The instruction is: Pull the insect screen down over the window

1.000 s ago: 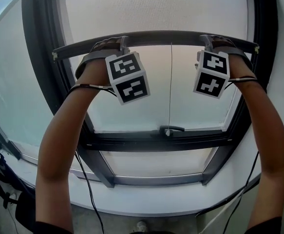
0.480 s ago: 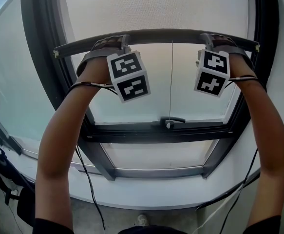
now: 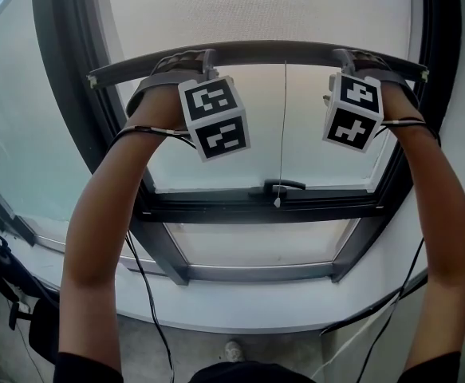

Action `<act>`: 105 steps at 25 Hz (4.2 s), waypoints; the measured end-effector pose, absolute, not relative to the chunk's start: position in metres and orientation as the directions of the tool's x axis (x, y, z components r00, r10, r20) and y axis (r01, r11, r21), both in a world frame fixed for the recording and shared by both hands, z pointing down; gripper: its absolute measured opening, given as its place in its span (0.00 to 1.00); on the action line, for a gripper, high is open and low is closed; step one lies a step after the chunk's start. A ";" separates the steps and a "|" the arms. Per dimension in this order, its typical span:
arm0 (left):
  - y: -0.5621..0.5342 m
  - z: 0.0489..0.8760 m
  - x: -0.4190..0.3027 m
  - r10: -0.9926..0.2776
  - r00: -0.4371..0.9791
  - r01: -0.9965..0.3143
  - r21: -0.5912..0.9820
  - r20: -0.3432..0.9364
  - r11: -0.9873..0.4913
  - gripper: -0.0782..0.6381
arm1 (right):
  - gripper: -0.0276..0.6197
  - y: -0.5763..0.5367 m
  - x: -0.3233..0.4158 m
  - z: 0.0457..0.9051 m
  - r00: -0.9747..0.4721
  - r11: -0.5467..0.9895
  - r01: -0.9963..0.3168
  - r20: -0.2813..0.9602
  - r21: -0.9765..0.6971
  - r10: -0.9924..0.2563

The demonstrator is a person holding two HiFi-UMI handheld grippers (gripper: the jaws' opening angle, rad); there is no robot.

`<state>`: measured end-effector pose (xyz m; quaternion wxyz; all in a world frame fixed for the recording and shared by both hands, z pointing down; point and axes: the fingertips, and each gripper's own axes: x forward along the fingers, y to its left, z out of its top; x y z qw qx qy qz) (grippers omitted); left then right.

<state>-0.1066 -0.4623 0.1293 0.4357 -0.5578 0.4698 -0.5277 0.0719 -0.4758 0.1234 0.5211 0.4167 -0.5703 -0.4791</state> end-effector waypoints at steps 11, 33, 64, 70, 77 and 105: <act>-0.464 0.196 -0.108 -0.958 0.005 -0.033 -0.957 0.287 -0.287 0.58 | 0.54 -0.481 0.073 0.190 -0.097 0.291 0.046 0.294 0.956 -0.951; -0.468 0.271 -0.106 -0.955 0.019 -0.032 -0.954 0.297 -0.297 0.58 | 0.54 -0.493 0.077 0.268 -0.125 0.122 0.017 0.123 0.992 -0.985; -0.469 0.331 -0.103 -0.966 0.017 -0.055 -0.964 0.259 -0.259 0.58 | 0.54 -0.489 0.079 0.330 -0.107 0.155 0.071 0.162 0.985 -0.981; -0.465 0.347 -0.100 -0.958 0.019 -0.116 -0.951 0.288 -0.288 0.58 | 0.54 -0.487 0.079 0.347 -0.095 0.176 0.047 0.180 0.983 -0.979; -0.464 0.396 -0.094 -0.936 0.048 -0.124 -0.928 0.349 -0.352 0.58 | 0.54 -0.484 0.078 0.397 -0.096 0.252 0.055 0.256 0.966 -0.962; -0.465 0.482 -0.096 -0.916 0.002 -0.090 -0.912 0.402 -0.401 0.58 | 0.54 -0.478 0.083 0.484 -0.061 0.398 0.082 0.403 0.914 -0.913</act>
